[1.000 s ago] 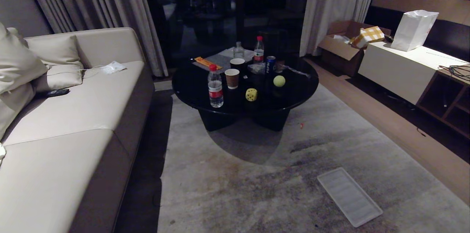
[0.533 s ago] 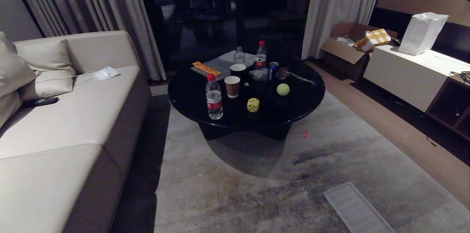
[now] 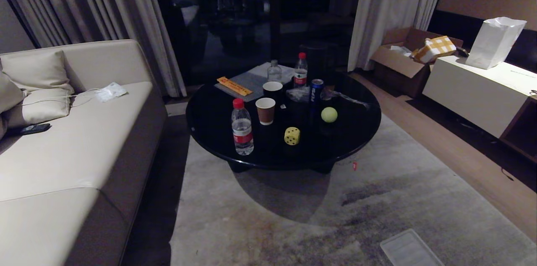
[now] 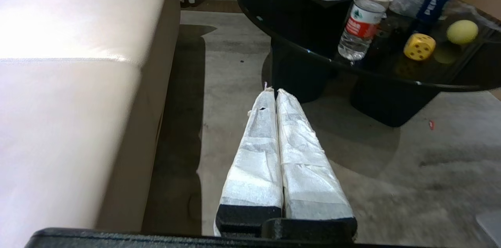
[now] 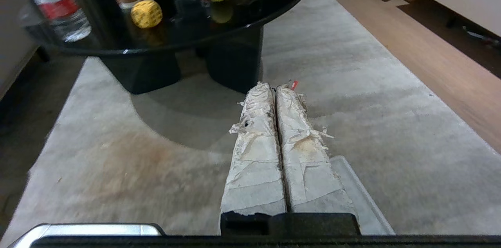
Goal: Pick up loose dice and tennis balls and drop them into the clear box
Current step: Pick up the ball on the table
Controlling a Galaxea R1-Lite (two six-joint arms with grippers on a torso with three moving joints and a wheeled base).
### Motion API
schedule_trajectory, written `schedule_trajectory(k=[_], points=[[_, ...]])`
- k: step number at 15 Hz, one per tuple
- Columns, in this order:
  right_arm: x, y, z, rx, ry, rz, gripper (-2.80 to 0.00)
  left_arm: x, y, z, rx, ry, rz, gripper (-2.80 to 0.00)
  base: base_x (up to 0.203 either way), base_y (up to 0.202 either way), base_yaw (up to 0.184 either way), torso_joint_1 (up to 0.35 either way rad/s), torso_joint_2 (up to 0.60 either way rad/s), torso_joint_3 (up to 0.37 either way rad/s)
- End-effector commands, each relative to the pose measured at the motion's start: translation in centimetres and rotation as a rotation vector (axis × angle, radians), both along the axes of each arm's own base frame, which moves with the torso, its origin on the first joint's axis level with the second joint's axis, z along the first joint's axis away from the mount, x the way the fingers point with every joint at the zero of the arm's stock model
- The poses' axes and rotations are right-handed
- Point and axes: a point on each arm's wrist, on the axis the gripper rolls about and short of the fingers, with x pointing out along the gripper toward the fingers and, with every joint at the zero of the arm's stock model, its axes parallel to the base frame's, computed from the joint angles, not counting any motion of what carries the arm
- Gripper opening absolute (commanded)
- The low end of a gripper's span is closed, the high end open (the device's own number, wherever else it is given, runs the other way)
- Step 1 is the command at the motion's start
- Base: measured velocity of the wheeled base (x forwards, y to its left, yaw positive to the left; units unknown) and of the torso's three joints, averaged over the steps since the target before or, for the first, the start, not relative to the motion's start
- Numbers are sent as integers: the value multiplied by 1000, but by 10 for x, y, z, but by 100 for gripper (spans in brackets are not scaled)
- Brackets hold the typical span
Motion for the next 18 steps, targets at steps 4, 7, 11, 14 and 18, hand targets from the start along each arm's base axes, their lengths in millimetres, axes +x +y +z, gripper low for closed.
schedule_trajectory(k=[4,7,11,14,18], points=[[1,0,-2,0,9,1,-280,0,0,0,0,3,1,-280,181,0,-1,8,3,1],[1,0,-2,0,7,1,-280,0,0,0,-1,3,1,-280,180,0,-1,5,3,4],[1,0,-2,0,9,1,-280,0,0,0,-3,3,1,-280,181,0,-1,7,-1,2],[1,0,-2,0,8,1,-280,0,0,0,-3,3,1,-280,182,0,-2,2,4,0],[1,0,-2,0,9,1,-280,0,0,0,-1,3,1,-280,182,0,-1,4,2,1]])
